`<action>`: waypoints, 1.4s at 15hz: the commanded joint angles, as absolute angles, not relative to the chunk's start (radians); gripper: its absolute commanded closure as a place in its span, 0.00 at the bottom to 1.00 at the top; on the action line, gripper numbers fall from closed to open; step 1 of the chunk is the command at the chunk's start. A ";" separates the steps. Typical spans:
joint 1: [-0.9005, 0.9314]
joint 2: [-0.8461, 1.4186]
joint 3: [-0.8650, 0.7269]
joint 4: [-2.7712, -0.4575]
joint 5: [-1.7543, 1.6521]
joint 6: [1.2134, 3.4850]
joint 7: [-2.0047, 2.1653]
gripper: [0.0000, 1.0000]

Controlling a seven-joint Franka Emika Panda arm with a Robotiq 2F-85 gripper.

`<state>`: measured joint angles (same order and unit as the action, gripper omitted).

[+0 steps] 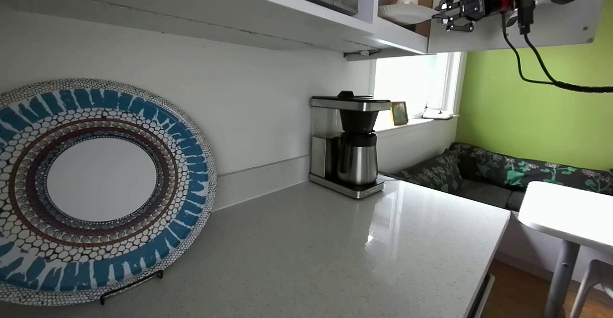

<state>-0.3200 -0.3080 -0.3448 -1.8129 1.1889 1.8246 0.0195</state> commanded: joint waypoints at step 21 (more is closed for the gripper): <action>-0.291 -0.234 -0.331 -1.754 1.208 1.886 0.041 0.98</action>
